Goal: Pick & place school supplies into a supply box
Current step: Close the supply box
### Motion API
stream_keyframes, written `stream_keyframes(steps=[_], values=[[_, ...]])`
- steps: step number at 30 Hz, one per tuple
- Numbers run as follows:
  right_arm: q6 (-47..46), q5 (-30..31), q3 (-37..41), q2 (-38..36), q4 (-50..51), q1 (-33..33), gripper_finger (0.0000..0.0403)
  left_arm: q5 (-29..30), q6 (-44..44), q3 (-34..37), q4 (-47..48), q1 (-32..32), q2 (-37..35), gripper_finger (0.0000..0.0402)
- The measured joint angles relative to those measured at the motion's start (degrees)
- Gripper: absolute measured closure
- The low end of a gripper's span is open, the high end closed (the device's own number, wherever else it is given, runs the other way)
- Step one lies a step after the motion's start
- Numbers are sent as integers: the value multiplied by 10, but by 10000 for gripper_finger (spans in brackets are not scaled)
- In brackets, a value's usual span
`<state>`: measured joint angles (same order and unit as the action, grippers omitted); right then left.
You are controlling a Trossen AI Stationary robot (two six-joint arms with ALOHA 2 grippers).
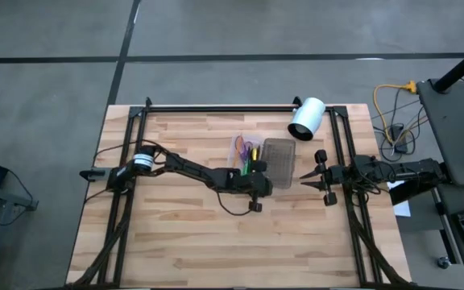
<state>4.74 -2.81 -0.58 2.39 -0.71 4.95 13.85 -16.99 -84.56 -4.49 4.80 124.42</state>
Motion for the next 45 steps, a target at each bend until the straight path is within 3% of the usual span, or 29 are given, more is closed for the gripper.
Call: stream_keyframes(steps=[10, 14, 20, 26, 29, 33, 38, 45], values=[[22, 0, 0, 0, -1, 0, 335, 0, 21, 123, -104, 3, -77, 401], [22, 0, 0, 0, -1, 0, 335, -3, 12, 139, -107, 4, -94, 401], [-88, -1, 0, 0, -12, 0, 335, -60, 11, 137, -104, 4, -94, 401], [-169, 0, 0, 0, -16, 0, 335, -64, -9, 137, -102, 4, -93, 401], [-181, 31, 0, 5, 4, 0, 335, -64, -21, 137, -98, 3, -93, 401], [-183, 49, -5, 50, 13, -1, 335, -63, -22, 135, -92, -4, -93, 402], [-183, 121, -11, 161, 18, -1, 335, -63, -22, 135, -66, -19, -93, 401], [-216, 121, -42, 313, 39, -1, 335, -59, -29, 135, -58, -23, -93, 401]])
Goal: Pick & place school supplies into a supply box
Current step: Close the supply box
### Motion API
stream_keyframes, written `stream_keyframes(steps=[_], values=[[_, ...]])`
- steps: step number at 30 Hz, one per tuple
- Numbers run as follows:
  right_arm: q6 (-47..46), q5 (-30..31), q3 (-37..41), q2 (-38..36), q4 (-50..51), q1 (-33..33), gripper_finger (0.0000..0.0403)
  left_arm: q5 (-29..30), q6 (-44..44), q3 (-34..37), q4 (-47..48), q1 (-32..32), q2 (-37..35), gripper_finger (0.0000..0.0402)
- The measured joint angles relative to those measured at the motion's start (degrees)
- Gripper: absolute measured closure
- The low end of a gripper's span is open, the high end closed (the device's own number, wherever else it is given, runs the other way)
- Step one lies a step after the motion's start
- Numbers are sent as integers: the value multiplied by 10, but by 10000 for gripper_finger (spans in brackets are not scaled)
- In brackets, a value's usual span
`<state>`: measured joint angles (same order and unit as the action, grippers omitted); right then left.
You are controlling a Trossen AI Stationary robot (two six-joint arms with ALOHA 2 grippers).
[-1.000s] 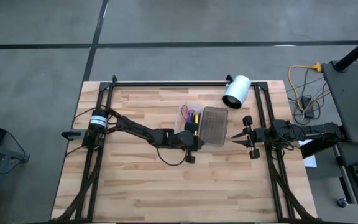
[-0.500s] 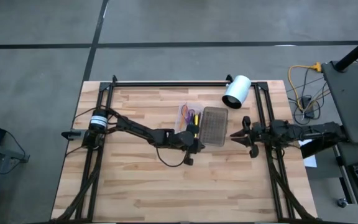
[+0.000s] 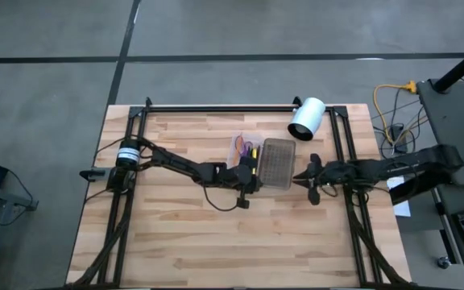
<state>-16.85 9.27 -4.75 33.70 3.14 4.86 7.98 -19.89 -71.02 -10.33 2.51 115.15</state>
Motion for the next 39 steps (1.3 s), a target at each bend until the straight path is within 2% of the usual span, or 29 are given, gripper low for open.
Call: stream_keyframes(steps=[4, 14, 19, 27, 39], values=[[-30, -1, -33, 68, 44, 0, 335, 25, -1, 0, 4, 0, 0, 401], [-66, 14, -110, 194, 148, 1, 335, 30, -3, 0, 16, 0, 0, 401], [-67, 54, -120, 252, 130, 1, 335, 61, -10, 0, 19, 0, -1, 401], [-63, 59, -120, 316, 80, 1, 335, 88, -10, 0, 28, -1, -1, 402], [-55, 68, -116, 345, 35, 1, 335, 104, -9, 0, 38, -4, -2, 402]])
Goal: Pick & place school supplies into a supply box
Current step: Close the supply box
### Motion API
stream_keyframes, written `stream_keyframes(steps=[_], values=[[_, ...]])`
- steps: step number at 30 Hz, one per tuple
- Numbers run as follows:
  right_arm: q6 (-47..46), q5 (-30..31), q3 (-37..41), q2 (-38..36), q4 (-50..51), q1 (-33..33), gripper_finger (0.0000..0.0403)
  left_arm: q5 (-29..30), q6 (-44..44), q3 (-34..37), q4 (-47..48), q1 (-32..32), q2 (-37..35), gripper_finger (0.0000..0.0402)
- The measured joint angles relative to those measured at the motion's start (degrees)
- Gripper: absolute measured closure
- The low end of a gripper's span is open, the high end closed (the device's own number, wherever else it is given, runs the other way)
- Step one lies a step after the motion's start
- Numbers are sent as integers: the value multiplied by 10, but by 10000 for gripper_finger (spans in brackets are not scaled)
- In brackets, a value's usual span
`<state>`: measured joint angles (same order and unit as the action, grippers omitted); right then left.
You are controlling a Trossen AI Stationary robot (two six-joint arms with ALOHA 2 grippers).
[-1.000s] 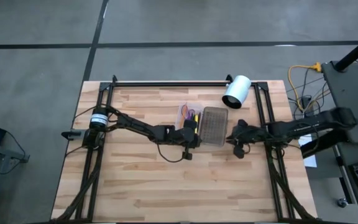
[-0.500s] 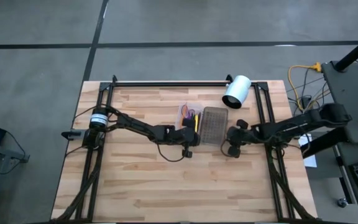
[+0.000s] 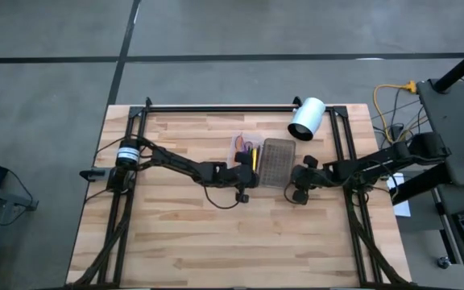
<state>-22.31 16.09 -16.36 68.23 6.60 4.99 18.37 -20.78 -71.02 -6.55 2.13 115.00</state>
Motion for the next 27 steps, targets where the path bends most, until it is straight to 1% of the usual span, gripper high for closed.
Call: stream_keyframes(steps=[2, 4, 13, 20, 27], values=[[0, 4, 0, 0, -2, 0, 335, 22, 0, 0, 3, 0, 0, 402], [0, 4, 1, 1, -2, 0, 335, 31, 1, 0, 9, -1, 0, 402], [-2, 5, 2, 1, -5, 0, 335, 30, 4, 2, 17, -7, 0, 402], [3, 10, 4, 2, -27, 0, 335, 29, 5, 2, 17, -7, 0, 402], [4, 39, 5, 2, -30, 0, 335, 28, 6, 5, 16, -8, 0, 402]])
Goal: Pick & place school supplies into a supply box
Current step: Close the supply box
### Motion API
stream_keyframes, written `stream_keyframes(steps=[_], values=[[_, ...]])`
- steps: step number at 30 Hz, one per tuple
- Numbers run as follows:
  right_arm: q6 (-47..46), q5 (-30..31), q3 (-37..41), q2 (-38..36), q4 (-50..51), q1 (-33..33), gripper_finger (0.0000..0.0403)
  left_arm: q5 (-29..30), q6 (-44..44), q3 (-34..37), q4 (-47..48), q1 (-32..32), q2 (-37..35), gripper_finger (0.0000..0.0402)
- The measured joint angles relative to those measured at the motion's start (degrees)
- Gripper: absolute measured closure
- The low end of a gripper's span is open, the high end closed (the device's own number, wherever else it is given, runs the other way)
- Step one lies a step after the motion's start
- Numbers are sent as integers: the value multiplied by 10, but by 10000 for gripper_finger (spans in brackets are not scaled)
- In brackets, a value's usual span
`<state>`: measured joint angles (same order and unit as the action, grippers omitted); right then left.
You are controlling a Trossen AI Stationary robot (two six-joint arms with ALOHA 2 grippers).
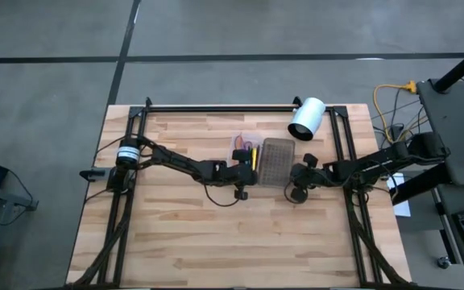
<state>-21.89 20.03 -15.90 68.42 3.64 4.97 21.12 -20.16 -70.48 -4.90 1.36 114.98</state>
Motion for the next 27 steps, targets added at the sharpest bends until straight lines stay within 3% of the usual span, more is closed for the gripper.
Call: stream_keyframes(steps=[12, 27], values=[[12, 12, -2, 0, -19, 0, 335, -1, 10, 1, 2, -3, 1, 402], [57, 11, -3, -2, -113, 0, 335, -17, 13, 1, 0, -4, 1, 402]])
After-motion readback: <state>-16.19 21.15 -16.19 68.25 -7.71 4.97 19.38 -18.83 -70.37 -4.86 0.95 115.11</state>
